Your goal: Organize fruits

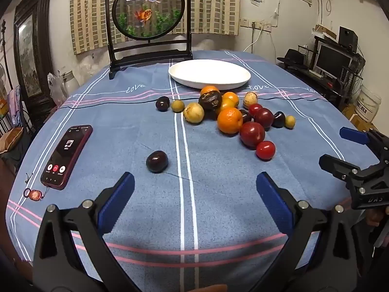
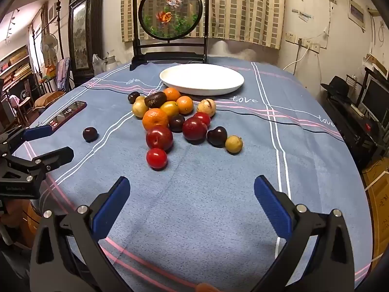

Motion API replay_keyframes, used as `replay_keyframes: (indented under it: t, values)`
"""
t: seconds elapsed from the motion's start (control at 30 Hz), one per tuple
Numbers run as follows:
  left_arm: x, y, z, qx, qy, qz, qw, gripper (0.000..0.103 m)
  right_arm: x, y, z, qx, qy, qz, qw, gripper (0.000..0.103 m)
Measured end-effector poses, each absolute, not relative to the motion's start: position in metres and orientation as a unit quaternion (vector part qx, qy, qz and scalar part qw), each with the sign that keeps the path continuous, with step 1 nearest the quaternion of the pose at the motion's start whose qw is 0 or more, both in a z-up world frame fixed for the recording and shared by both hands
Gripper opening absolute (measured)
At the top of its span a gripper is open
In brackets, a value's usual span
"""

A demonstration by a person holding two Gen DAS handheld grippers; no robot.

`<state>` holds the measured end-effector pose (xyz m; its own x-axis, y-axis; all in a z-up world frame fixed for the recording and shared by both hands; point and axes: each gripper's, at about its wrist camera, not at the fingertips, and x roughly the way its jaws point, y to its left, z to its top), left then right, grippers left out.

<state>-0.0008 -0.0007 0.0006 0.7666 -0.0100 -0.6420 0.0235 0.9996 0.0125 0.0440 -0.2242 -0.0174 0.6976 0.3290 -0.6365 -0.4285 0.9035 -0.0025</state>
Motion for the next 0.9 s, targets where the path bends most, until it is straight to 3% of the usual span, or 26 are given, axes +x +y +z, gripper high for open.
replay_keyframes:
  t: [0.9]
  values:
    - [-0.0062,-0.0022,-0.0012,0.007,0.335,-0.018,0.942,0.101,0.0432,-0.2179,-0.0208,-0.083,0.334,0.204,0.916,0.102]
